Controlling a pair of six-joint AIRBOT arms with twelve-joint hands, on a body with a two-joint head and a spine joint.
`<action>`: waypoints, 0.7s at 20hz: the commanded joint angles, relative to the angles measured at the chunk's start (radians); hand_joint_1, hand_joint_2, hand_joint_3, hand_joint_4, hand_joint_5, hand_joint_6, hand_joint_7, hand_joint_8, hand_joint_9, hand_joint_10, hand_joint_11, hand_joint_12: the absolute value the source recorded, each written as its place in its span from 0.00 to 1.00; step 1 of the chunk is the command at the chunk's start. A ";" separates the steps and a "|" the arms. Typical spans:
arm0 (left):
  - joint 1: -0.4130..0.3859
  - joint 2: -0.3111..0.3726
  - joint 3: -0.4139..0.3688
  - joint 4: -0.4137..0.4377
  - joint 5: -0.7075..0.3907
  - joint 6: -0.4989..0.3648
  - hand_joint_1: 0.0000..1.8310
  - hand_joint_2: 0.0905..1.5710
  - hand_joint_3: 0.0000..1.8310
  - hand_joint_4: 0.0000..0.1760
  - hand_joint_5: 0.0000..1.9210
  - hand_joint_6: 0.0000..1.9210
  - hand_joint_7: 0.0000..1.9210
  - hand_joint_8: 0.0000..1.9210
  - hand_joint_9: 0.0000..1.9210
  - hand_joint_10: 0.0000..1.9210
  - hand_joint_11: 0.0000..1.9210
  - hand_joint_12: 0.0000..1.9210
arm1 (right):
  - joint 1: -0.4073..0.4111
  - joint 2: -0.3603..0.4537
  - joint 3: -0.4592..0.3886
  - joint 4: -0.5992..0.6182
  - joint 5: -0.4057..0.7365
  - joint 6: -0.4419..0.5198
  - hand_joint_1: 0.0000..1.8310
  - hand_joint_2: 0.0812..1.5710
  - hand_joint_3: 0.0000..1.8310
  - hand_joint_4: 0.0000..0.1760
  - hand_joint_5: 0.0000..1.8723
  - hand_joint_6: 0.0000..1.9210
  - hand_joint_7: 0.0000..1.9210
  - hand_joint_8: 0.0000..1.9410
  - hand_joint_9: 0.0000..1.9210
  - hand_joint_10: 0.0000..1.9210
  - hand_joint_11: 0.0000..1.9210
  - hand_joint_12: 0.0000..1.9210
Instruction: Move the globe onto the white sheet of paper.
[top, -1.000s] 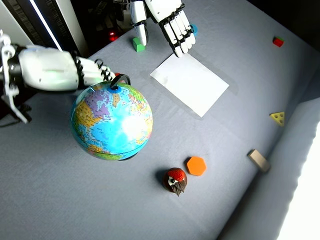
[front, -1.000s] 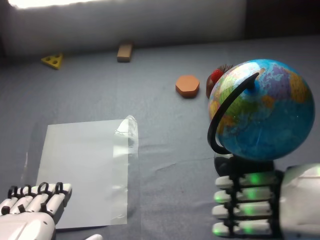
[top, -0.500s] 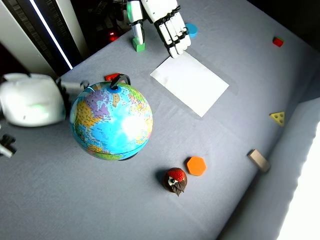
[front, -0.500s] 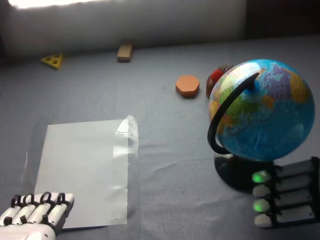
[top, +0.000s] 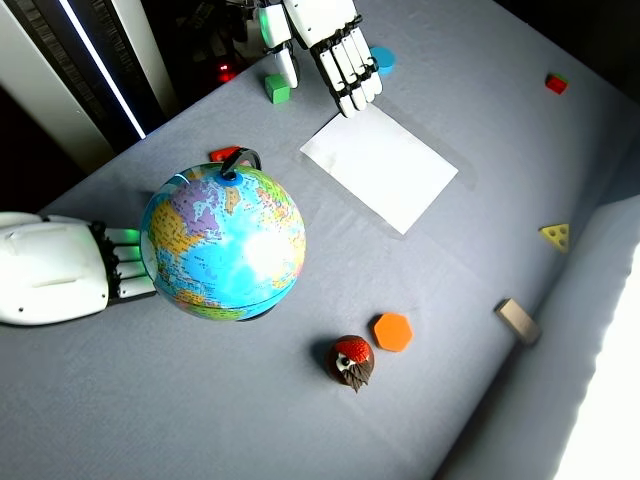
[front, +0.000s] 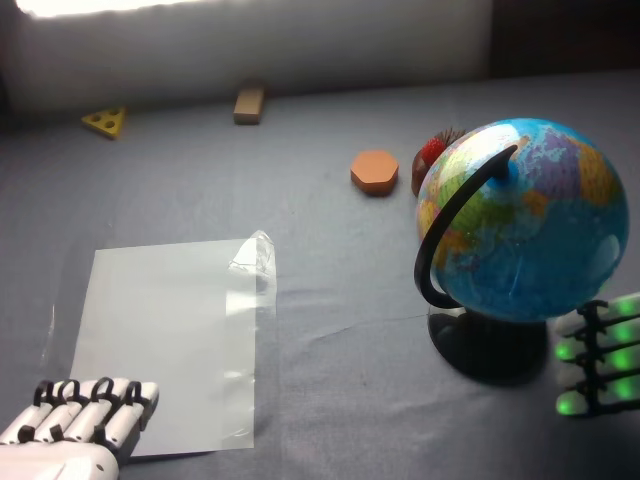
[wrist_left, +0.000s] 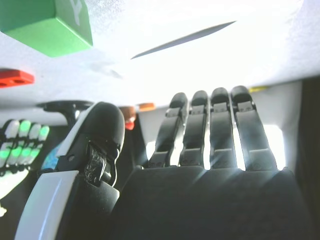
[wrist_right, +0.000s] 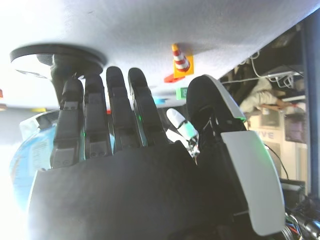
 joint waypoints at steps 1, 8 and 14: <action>0.002 0.001 0.006 0.062 -0.068 -0.003 0.00 0.98 0.02 0.00 0.00 0.00 0.00 0.00 0.00 0.00 0.00 0.00 | 0.016 -0.004 0.014 0.040 0.067 0.006 0.00 0.96 0.02 0.00 0.09 0.00 0.10 0.00 0.06 0.01 0.00 0.06; -0.012 -0.003 0.030 0.077 -0.025 -0.011 0.00 0.98 0.02 0.00 0.01 0.00 0.00 0.00 0.00 0.00 0.00 0.00 | 0.047 -0.070 0.129 0.036 0.043 0.031 0.00 0.97 0.01 0.00 0.09 0.00 0.11 0.00 0.07 0.01 0.00 0.07; 0.022 -0.003 0.096 0.144 -0.002 -0.101 0.00 0.98 0.02 0.00 0.01 0.00 0.00 0.00 0.00 0.00 0.00 0.00 | 0.095 -0.109 0.154 0.024 0.026 0.039 0.00 1.00 0.02 0.00 0.10 0.00 0.09 0.00 0.07 0.00 0.00 0.08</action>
